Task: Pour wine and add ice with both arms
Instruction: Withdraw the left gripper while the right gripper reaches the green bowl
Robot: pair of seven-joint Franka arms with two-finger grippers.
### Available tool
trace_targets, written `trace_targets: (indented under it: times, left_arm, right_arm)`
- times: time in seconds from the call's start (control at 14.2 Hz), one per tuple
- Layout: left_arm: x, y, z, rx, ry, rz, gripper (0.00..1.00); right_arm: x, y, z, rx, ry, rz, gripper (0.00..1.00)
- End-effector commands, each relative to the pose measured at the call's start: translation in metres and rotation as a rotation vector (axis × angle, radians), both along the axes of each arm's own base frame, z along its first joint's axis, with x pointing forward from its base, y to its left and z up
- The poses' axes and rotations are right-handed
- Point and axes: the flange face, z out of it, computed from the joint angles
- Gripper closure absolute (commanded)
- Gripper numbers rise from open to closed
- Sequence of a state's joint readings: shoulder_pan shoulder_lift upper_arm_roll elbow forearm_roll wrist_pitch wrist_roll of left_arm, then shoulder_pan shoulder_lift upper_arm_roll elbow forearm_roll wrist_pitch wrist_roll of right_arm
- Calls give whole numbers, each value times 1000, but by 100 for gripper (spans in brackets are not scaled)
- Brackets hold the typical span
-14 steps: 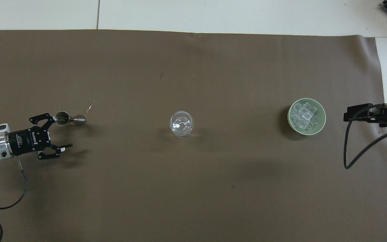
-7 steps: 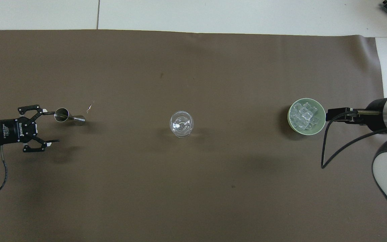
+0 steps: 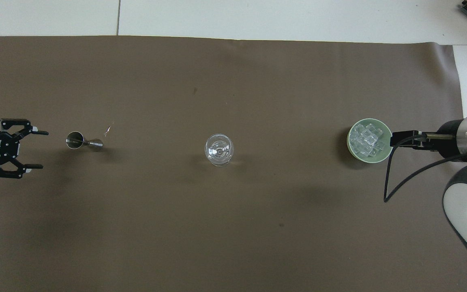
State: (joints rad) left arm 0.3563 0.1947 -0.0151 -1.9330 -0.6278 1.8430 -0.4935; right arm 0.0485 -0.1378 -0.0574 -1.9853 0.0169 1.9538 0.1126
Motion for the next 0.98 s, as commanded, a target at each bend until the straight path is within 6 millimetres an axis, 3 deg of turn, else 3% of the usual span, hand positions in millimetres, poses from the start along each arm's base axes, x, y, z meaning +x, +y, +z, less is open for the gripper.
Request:
trace_targets:
  times: [0.0,0.21,0.56,0.91]
  left_arm:
    - [4,-31,57,118,-87,-134,0]
    - [9,-51,107,178,-158,-228,0]
    - [22,-114,199,356,-250,-448,0]
    - [10,-180,249,502,-368,-659,0]
  right_arm:
    - [5,-1,-11,7,-11,20,0]
    - [5,-1,-23,6,-16,22,0]
    - [5,-2,-28,7,-19,23,0]
    - [5,-2,-32,7,-13,23,0]
